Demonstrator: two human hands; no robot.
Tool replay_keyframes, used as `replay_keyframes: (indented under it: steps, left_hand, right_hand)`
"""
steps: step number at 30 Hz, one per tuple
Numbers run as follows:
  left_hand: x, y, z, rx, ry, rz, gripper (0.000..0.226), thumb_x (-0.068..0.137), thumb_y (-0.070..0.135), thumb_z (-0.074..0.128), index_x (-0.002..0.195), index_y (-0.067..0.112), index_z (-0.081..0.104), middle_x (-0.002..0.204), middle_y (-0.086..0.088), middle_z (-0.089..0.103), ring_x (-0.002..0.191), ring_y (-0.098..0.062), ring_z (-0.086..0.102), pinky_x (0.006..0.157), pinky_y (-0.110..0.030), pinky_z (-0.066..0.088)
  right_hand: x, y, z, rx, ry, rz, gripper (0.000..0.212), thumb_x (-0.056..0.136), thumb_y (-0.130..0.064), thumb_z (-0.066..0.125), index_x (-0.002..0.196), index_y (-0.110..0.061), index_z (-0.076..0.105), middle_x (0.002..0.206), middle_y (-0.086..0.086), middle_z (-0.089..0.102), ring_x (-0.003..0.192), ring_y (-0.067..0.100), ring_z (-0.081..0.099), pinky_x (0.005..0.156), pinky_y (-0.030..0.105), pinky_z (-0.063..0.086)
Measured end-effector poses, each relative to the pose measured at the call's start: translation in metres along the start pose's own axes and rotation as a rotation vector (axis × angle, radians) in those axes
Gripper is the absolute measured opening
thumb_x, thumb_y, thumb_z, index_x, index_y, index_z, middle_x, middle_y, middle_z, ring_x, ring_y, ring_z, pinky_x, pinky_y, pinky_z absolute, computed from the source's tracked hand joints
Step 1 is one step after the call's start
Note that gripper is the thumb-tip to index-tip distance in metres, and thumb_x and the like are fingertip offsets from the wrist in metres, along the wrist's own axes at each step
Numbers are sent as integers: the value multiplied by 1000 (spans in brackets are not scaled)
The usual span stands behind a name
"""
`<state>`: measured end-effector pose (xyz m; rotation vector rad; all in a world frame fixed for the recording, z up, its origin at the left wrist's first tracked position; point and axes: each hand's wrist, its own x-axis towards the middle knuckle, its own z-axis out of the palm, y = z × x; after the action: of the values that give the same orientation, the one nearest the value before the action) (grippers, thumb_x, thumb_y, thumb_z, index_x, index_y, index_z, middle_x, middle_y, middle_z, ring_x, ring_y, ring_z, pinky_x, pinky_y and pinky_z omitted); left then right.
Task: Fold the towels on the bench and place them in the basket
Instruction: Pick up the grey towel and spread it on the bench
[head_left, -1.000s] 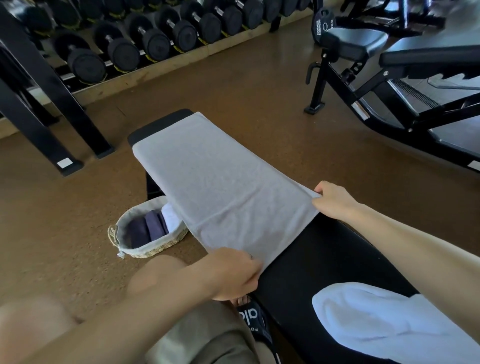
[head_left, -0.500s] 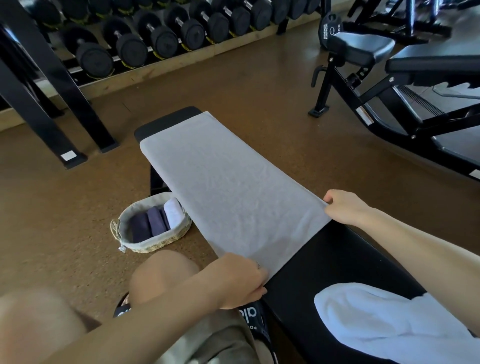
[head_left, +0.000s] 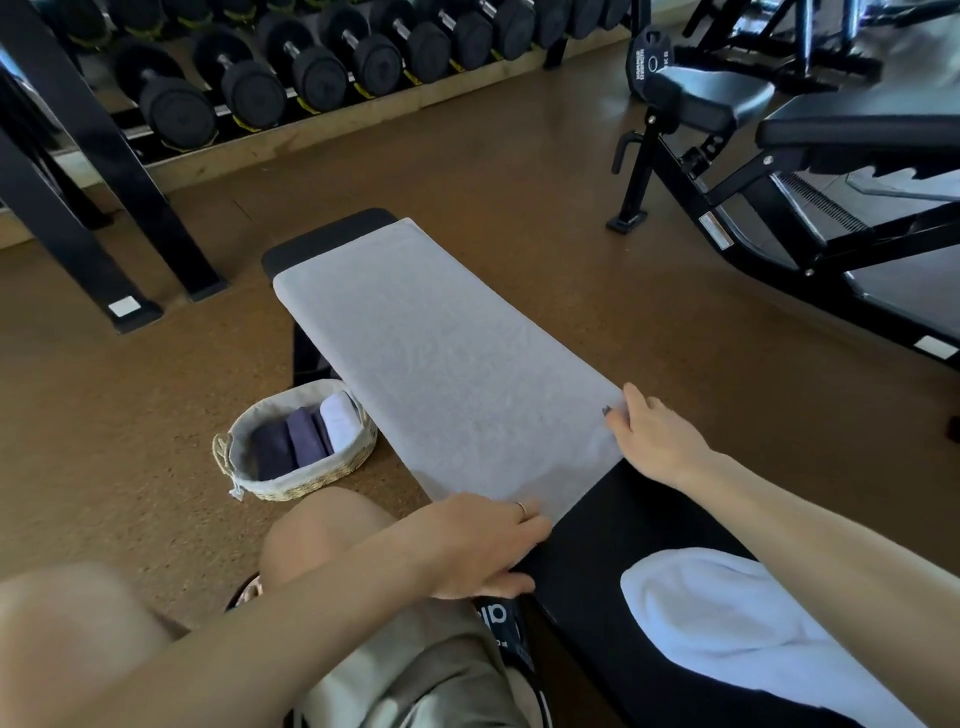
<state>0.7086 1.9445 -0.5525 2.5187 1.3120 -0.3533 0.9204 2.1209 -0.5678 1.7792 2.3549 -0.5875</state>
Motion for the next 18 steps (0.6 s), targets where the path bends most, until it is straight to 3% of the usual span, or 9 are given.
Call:
replay_keyframes:
  steps: [3,8,13,15,18]
  left_hand:
    - [-2,4,-2,27,-50,8,32,104,31,46,130,13,41,120,-8,52,88,-33,60,71,-45,50]
    - [-4,8,7,117,-45,93,34,100,20,52,127,18,31,116,-9,51,65,-33,55,59,-46,53]
    - [-13,-4,-4,95,59,-3,30,99,24,50,123,15,34,113,-8,52,76,-30,55,62,-42,46]
    - [-13,-11,0,187,137,37,37,95,23,57,125,14,37,115,-8,52,87,-28,58,70,-43,50]
    - [-6,-10,10,281,136,87,36,92,16,63,115,14,35,106,-7,58,80,-26,61,66,-40,51]
  right_hand:
    - [-1,-3,4,-76,91,-53,66,107,-53,26,161,-19,13,157,14,38,138,32,47,110,45,43]
    - [0,-10,11,-194,41,-67,70,105,-58,20,162,-20,4,157,16,37,140,33,44,115,47,36]
    - [2,-32,7,-258,217,-144,71,104,-60,20,162,-22,6,165,15,26,151,33,29,124,48,24]
    - [0,-42,14,-227,216,-225,68,105,-57,21,162,-22,6,167,14,19,154,32,22,124,46,21]
    - [-2,-44,29,-252,182,-268,64,106,-54,18,160,-22,12,167,12,14,155,31,14,124,47,17]
